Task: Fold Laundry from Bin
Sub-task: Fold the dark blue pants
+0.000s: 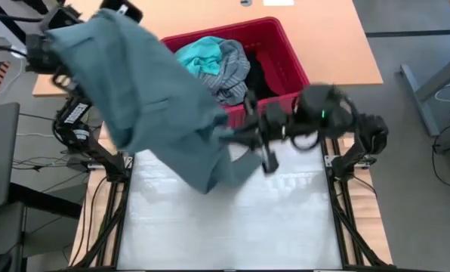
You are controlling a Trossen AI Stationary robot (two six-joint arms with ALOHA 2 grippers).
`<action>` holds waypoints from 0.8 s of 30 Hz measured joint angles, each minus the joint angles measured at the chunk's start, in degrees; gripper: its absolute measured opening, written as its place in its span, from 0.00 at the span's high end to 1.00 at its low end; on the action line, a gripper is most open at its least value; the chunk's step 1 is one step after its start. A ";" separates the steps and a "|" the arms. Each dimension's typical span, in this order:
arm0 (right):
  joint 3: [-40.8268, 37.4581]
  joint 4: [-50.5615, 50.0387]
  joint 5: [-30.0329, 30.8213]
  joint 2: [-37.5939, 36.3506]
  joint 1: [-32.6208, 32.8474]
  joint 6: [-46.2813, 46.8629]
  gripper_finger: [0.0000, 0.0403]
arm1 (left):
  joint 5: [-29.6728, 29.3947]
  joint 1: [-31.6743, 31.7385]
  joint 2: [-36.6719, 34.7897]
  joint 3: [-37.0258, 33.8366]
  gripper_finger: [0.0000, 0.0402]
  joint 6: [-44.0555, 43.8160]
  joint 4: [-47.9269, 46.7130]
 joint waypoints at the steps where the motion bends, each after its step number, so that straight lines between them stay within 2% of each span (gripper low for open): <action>1: -0.01 2.04 0.34 0.65 1.44 -0.38 0.94 | 0.23 -1.08 -0.16 0.02 1.00 -0.61 0.75; 6: -0.04 9.12 5.07 1.76 6.91 -4.90 0.95 | 0.09 -7.13 -0.24 0.08 1.00 -0.08 3.24; 9: -0.03 8.99 11.87 0.87 7.39 -8.35 0.95 | -3.51 -9.33 -0.24 0.06 1.00 4.95 1.68; 12: -0.07 8.03 17.43 -1.65 4.46 -8.68 0.95 | -9.96 -9.57 -0.02 0.08 1.00 9.82 -1.48; 15: 0.04 7.26 18.97 -4.37 -0.58 -7.92 0.95 | -14.97 -7.36 1.46 0.10 1.00 10.80 -2.13; 18: 0.09 3.32 18.71 -6.93 -6.16 -7.70 0.95 | -15.89 -2.32 3.76 0.01 1.00 5.29 -1.90; 24: -0.02 0.77 13.74 -11.61 -14.58 -9.67 0.95 | -14.82 8.32 7.45 -0.07 1.00 -13.25 1.77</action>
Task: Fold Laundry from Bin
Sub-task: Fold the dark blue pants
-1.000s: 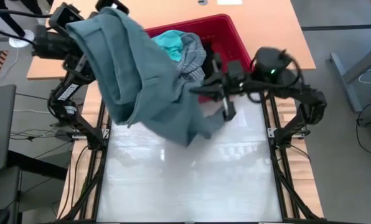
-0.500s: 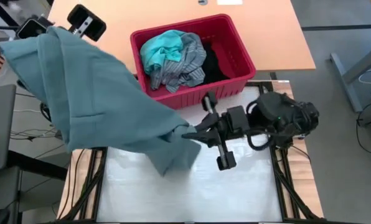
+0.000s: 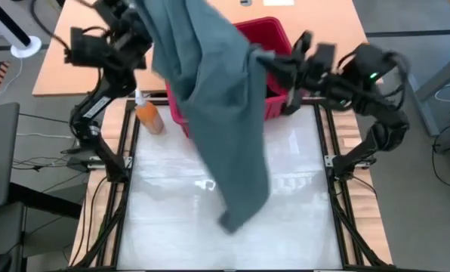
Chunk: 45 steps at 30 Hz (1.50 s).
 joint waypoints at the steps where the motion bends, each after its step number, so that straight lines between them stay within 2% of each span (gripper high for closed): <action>1: 0.02 0.11 0.06 -0.87 -0.37 -1.01 0.95 | 0.77 0.79 0.45 0.01 1.00 -2.48 2.02; 5: 0.11 -0.77 0.18 -4.02 -0.10 -4.46 0.95 | 4.14 1.45 1.68 0.07 1.00 -9.32 6.82; 9: 0.12 -5.27 0.19 -5.49 5.43 -7.84 0.95 | 10.62 0.75 1.58 0.07 1.00 -11.57 6.82; 12: -0.21 -12.20 0.35 -3.63 11.18 -6.98 0.95 | 18.57 -0.10 0.47 0.07 1.00 -13.19 7.00; 14: -2.79 -16.94 1.43 -1.86 14.27 -4.08 0.95 | 26.34 -1.00 -0.76 0.07 1.00 -14.12 6.95; 17: -13.25 -15.72 2.31 0.13 16.20 3.84 0.95 | 36.69 -4.52 -4.23 -1.86 1.00 -14.45 0.08; 19: -23.43 -6.47 1.90 0.92 17.26 9.13 0.95 | 39.78 -7.58 -8.18 -5.46 1.00 -7.76 -15.68; 21: -34.92 3.07 -0.66 1.37 17.59 14.57 0.95 | 36.56 -10.02 -13.41 -9.93 1.00 5.75 -40.47; 23: -44.46 17.47 -2.02 1.42 17.74 20.84 0.95 | 25.66 -12.27 -18.47 -14.79 1.00 20.32 -65.17; 24: -49.28 23.54 -2.26 1.33 18.26 24.56 0.95 | 19.26 -13.55 -21.04 -17.91 1.00 25.32 -74.41; 26: -56.87 34.77 -2.35 3.63 18.94 30.86 0.95 | 10.09 -16.70 -26.41 -25.59 1.00 28.01 -81.97; 29: -62.99 46.55 -2.86 9.27 20.41 36.81 0.95 | 3.36 -22.37 -35.00 -40.17 1.00 22.94 -79.15; 33: -61.84 54.58 -4.00 16.11 21.13 42.37 0.95 | -2.53 -29.40 -46.00 -59.80 1.00 10.94 -68.10; 39: -55.19 53.04 -12.51 26.32 20.66 48.58 0.95 | -7.64 -41.36 -57.20 -84.92 1.00 -6.88 -51.39; 45: -50.29 48.92 -18.75 31.20 19.58 53.30 0.94 | -14.27 -53.76 -62.10 -100.35 1.00 -18.96 -44.24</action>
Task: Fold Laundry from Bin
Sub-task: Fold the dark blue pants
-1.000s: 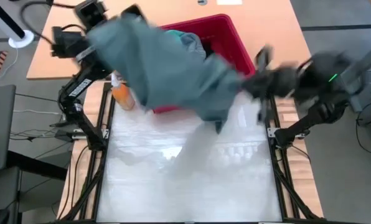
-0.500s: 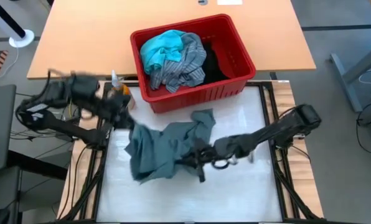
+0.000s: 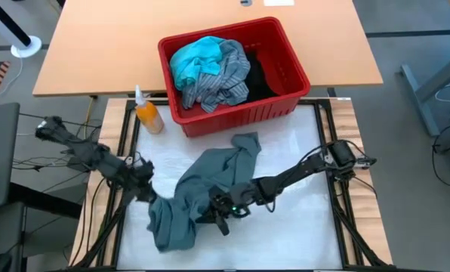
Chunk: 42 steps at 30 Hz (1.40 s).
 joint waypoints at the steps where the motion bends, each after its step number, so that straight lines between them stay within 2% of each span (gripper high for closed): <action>1: 0.13 -1.03 -0.98 0.19 -0.10 0.56 0.93 | -0.54 -1.56 -0.11 -1.59 1.00 -1.34 0.50; 4: 0.73 -3.00 -3.45 -0.16 -0.64 1.59 0.89 | -2.04 -5.43 -0.13 -4.43 1.00 -4.56 1.63; 8: 0.73 -10.97 -5.47 -1.74 -1.71 0.31 0.84 | -5.36 -8.79 -0.11 -5.51 1.00 -5.78 1.43; 11: 0.63 -16.84 -7.41 -3.37 -2.73 -0.14 0.79 | -5.76 -9.98 -0.13 -5.51 1.00 -5.95 2.31; 15: 0.65 -29.33 -15.61 -7.33 -5.17 -2.48 0.74 | -2.25 -11.38 -0.11 -5.51 1.00 -7.40 2.45; 19: 0.63 -45.72 -16.36 -12.26 -7.81 -7.27 0.71 | 3.73 -13.17 -0.11 -5.51 1.00 -9.69 2.29; 23: 0.65 -54.11 -7.45 -17.05 -10.55 -13.06 0.71 | 9.02 -14.56 -0.11 -5.50 1.00 -12.85 1.98; 26: -0.19 -52.14 6.20 -17.93 -12.47 -14.62 0.71 | 11.13 -15.14 -0.11 -5.51 1.00 -13.96 1.58; 28: -1.10 -50.12 11.48 -16.28 -14.37 -13.93 0.71 | 11.95 -15.38 -0.11 -5.51 1.00 -14.64 1.61; 36: -1.45 -44.78 24.28 -4.72 -18.02 -12.91 0.71 | 14.45 -17.40 -0.11 -5.51 1.00 -18.55 2.09; 39: -1.52 -46.92 30.22 -1.60 -18.33 -9.64 0.71 | 15.48 -18.62 -0.11 -5.51 1.00 -20.79 2.07; 42: -1.54 -50.71 32.80 -0.19 -19.58 -6.32 0.74 | 15.38 -19.41 -0.11 -5.51 1.00 -21.93 2.24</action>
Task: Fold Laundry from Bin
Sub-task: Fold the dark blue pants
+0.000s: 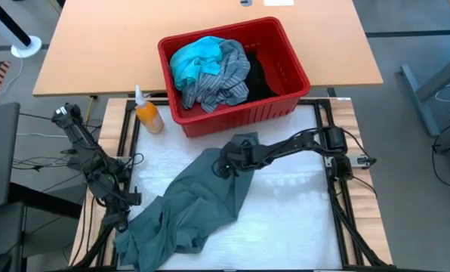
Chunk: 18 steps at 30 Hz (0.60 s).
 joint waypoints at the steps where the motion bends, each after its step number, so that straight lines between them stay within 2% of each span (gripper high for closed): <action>1: 0.05 -1.99 0.09 0.27 -0.50 1.31 0.75 | -0.09 -0.08 0.00 0.00 1.00 -0.03 -0.04; 4: -0.48 -7.40 0.94 0.97 -1.71 6.21 0.77 | -2.16 -0.12 0.00 0.00 1.00 0.76 -0.49; 9: -5.50 -17.05 2.46 -2.95 -1.33 16.30 0.80 | -16.02 0.30 0.02 0.01 1.00 6.48 3.18; 14: -13.63 -28.94 4.24 -11.24 1.96 31.95 0.80 | -23.17 0.42 0.02 0.02 1.00 12.13 5.04; 18: -18.32 -34.87 8.78 -19.99 4.38 42.64 0.80 | -25.13 0.47 0.02 0.02 1.00 14.77 5.03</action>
